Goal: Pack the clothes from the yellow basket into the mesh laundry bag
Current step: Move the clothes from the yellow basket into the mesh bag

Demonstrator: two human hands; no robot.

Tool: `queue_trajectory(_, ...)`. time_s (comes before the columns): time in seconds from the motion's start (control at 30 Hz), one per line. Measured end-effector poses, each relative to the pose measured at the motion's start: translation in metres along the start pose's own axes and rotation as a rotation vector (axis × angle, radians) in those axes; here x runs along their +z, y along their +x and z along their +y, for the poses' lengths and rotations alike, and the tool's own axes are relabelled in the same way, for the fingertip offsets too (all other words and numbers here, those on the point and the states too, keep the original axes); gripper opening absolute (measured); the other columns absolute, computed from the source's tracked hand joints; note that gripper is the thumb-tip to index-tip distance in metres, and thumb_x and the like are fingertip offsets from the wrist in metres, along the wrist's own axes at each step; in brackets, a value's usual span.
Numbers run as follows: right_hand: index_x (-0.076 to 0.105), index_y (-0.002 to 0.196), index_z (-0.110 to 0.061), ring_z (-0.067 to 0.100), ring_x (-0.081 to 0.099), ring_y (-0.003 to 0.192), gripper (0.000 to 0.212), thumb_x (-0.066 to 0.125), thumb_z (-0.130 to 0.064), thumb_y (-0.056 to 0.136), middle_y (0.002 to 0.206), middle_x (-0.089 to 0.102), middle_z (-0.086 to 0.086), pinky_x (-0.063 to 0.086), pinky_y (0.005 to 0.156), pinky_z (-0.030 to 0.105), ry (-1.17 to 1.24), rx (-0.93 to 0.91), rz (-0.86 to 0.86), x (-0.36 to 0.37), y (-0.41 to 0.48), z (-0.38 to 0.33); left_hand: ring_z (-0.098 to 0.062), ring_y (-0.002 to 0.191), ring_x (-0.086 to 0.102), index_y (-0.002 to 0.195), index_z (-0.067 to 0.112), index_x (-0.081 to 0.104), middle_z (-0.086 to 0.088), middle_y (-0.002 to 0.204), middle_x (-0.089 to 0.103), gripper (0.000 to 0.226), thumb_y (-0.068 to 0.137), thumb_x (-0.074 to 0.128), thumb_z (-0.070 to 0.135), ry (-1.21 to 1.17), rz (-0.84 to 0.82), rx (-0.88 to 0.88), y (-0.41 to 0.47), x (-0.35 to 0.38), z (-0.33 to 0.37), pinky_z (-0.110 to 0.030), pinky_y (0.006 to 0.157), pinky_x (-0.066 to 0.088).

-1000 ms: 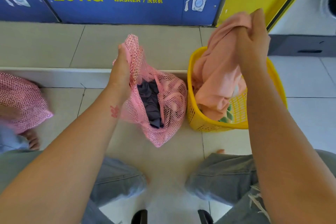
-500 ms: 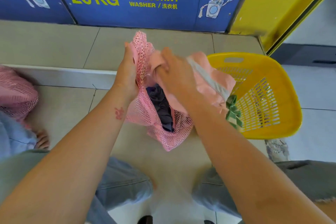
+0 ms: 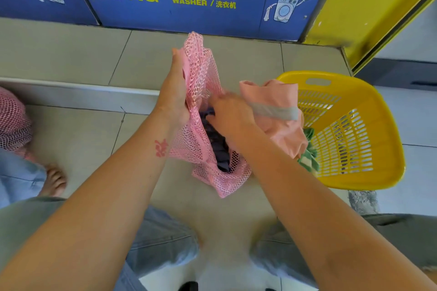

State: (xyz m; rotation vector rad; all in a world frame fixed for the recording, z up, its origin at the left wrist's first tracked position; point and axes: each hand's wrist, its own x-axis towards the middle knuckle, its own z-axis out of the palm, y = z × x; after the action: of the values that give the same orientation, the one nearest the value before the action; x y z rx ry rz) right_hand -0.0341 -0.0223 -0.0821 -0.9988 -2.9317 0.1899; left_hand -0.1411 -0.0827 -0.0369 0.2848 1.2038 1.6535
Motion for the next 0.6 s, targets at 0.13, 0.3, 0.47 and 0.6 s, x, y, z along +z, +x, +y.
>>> queue_trajectory(0.13,0.049,0.137,-0.02,0.03,0.034,0.139,0.053,0.06,-0.041,0.089,0.141,0.052,0.004,0.029,0.113,0.041,0.216,0.085,0.243,-0.028,-0.023,0.04,-0.027,0.134,0.056,0.151,0.023,0.046,-0.006,0.147,0.059,0.074,0.1,0.019,0.069,0.049,0.002,0.021,-0.002,-0.003,-0.002,-0.055,0.117,0.039)
queue_trajectory(0.3,0.025,0.148,-0.035,0.03,0.019,0.146,0.092,0.06,-0.07,0.071,0.158,0.026,0.003,0.019,0.114,0.053,0.256,0.544,0.285,-0.031,-0.052,0.093,-0.025,0.141,0.049,0.155,0.026,0.039,-0.004,0.155,0.05,0.075,0.098,0.02,0.071,0.088,0.003,0.021,-0.002,-0.006,-0.003,-0.054,0.119,0.034)
queue_trajectory(0.47,0.007,0.155,-0.018,0.031,0.033,0.141,0.116,0.074,-0.063,0.071,0.158,0.025,0.012,0.03,0.115,0.048,0.933,0.766,0.045,-0.004,-0.058,0.118,-0.025,0.141,0.049,0.156,0.027,0.038,-0.003,0.155,0.05,0.075,0.097,0.021,0.071,0.115,0.012,0.034,-0.002,-0.005,-0.004,-0.054,0.12,0.034)
queue_trajectory(0.6,0.034,0.147,-0.017,0.023,0.056,0.122,0.107,0.074,-0.068,0.062,0.141,0.051,0.005,0.048,0.103,0.046,1.198,0.744,-0.053,-0.001,-0.056,0.114,-0.026,0.14,0.05,0.155,0.027,0.039,-0.004,0.154,0.051,0.075,0.097,0.022,0.071,0.114,0.022,0.026,-0.001,-0.005,-0.004,-0.055,0.119,0.034)
